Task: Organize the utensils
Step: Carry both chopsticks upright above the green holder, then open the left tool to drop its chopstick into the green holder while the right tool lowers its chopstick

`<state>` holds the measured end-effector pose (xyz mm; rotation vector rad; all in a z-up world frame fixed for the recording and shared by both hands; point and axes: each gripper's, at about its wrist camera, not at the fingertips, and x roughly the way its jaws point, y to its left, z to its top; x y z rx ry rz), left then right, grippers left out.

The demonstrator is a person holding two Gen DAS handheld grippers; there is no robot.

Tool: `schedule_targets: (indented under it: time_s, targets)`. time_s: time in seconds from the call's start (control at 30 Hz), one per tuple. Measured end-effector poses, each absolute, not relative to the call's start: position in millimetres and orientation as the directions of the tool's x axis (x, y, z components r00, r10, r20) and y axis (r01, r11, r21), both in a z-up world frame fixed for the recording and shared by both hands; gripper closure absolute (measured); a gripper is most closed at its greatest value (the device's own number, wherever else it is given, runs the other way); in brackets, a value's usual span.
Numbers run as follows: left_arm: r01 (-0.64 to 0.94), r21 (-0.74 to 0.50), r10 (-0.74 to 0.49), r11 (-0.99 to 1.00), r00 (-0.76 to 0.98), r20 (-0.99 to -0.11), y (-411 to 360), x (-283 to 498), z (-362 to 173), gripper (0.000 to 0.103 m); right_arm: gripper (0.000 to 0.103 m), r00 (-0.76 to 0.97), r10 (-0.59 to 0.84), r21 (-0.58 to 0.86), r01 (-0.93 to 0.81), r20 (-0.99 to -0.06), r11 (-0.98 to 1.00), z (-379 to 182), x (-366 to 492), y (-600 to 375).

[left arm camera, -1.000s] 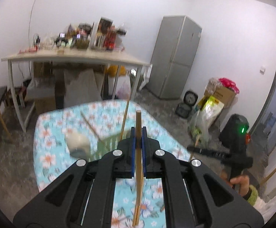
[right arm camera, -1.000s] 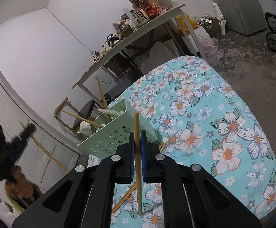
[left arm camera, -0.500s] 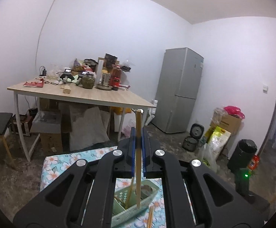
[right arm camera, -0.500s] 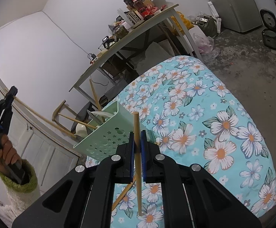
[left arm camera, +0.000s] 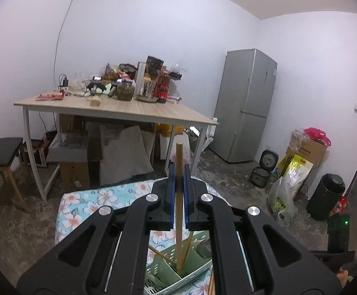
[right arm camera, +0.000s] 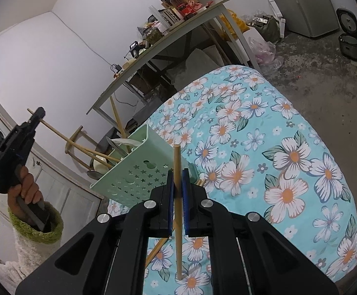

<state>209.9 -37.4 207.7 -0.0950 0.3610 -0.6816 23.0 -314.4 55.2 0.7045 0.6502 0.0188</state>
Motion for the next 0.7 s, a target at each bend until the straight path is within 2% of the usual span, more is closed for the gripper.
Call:
schedule_targets:
  time_s: [0.27, 0.33, 0.4, 0.7]
  targets:
    - [0.579, -0.237, -0.623, 0.780, 0.682, -0.383, -40.9, 222.7, 178.5, 0.098, 0.096, 0.802, 0.226, 0.603, 0.198, -0.553, 0.773, 55.4, 24.0, -314.4]
    - [0.576, -0.241, -0.621, 0.781, 0.676, -0.396, -39.6, 222.4, 174.4, 0.092, 0.096, 0.802, 0.224, 0.601, 0.199, -0.554, 0.774, 56.1, 23.7, -314.0]
    - [0.569, -0.239, -0.613, 0.787, 0.681, -0.399, -37.7, 220.3, 173.0, 0.082, 0.096, 0.803, 0.222, 0.599, 0.199, -0.554, 0.776, 57.2, 23.5, -313.7]
    - [0.551, -0.251, -0.604, 0.796, 0.692, -0.396, -18.0, 198.3, 167.3, 0.068, 0.096, 0.840, 0.194, 0.545, 0.137, -0.506, 0.827, 96.6, 21.8, -303.3]
